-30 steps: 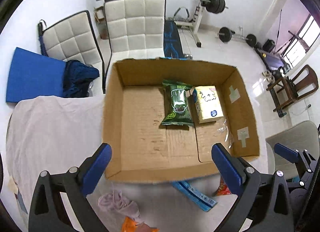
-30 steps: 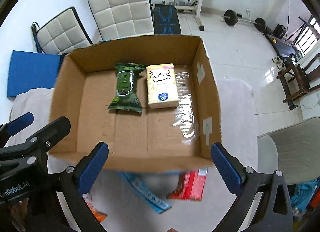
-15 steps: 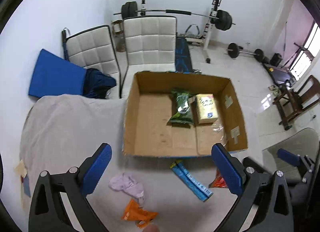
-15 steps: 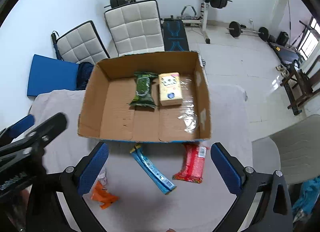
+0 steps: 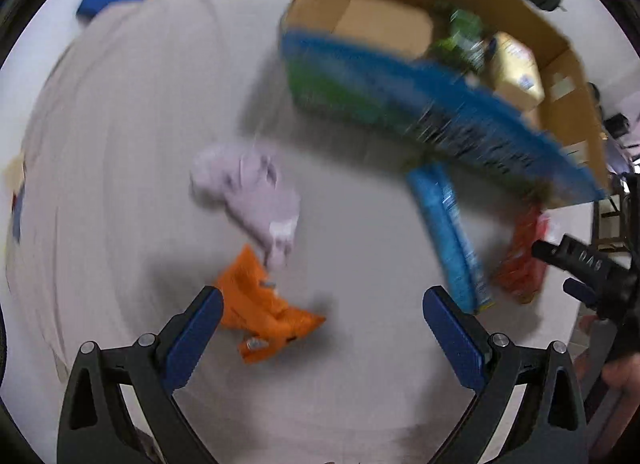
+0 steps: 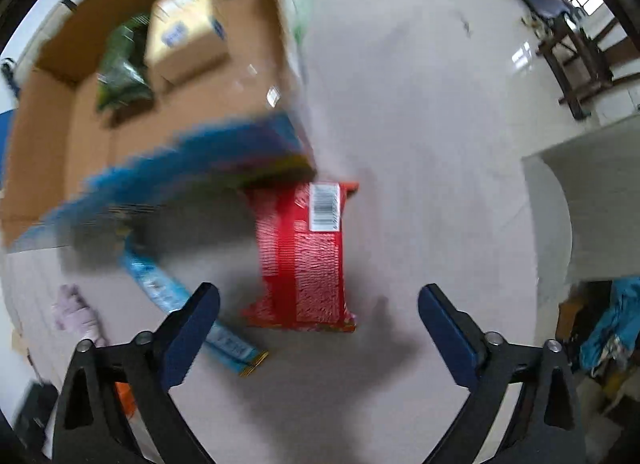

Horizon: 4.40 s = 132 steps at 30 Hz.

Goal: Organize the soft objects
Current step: 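Grasp the orange snack bag with the left tool while the right tool grasps the red packet, then lower both packets into the box and open both tools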

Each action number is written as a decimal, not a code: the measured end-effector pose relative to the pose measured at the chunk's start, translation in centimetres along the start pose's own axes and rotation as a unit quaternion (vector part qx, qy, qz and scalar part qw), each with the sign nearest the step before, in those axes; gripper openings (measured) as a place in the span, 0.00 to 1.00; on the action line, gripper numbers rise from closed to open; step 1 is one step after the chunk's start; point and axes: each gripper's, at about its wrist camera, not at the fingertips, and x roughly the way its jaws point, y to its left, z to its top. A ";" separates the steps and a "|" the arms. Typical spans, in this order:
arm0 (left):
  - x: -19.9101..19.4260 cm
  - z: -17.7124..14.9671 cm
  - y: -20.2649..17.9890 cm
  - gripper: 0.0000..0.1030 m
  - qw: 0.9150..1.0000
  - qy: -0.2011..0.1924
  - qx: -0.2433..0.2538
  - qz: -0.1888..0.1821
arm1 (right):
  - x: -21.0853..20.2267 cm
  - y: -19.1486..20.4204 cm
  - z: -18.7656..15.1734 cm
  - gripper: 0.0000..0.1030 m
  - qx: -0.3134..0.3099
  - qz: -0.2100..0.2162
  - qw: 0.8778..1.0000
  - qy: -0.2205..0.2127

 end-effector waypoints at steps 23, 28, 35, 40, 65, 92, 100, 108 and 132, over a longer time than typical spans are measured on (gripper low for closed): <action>7.3 -3.2 9.5 0.98 0.950 0.127 -0.257 -0.123 | 2.6 -2.0 -7.8 0.56 -0.034 0.005 0.999 0.040; 8.0 -1.7 7.6 0.59 0.967 0.123 -0.200 -0.099 | 2.7 -2.0 -8.6 0.56 -0.045 0.005 0.998 0.047; 8.2 -1.4 0.7 0.54 0.991 0.108 -0.052 -0.061 | 3.2 -1.3 -7.8 0.56 -0.075 0.001 0.995 0.064; 9.1 -1.0 -1.2 0.54 0.993 0.108 -0.027 -0.034 | 4.1 -1.3 -8.5 0.56 -0.091 -0.008 0.993 0.069; -4.2 -2.6 -4.4 0.37 0.991 0.013 0.063 -0.115 | -4.9 -0.5 -7.7 0.51 -0.077 0.079 0.994 0.005; -1.0 23.2 -6.4 0.38 0.991 -0.020 0.118 -0.064 | -5.5 9.8 9.3 0.50 -0.083 0.026 0.996 -0.033; 4.1 26.6 -8.2 0.38 0.991 0.015 0.125 -0.054 | -1.4 10.4 10.5 0.48 -0.085 -0.002 0.996 -0.024; 6.0 28.6 -9.7 0.38 0.990 0.027 0.129 -0.054 | 0.1 10.4 10.9 0.47 -0.080 -0.022 0.995 -0.060; -0.1 27.4 -7.8 0.54 0.989 0.006 0.130 -0.076 | -5.8 12.6 10.8 0.85 -0.095 -0.001 0.993 -0.075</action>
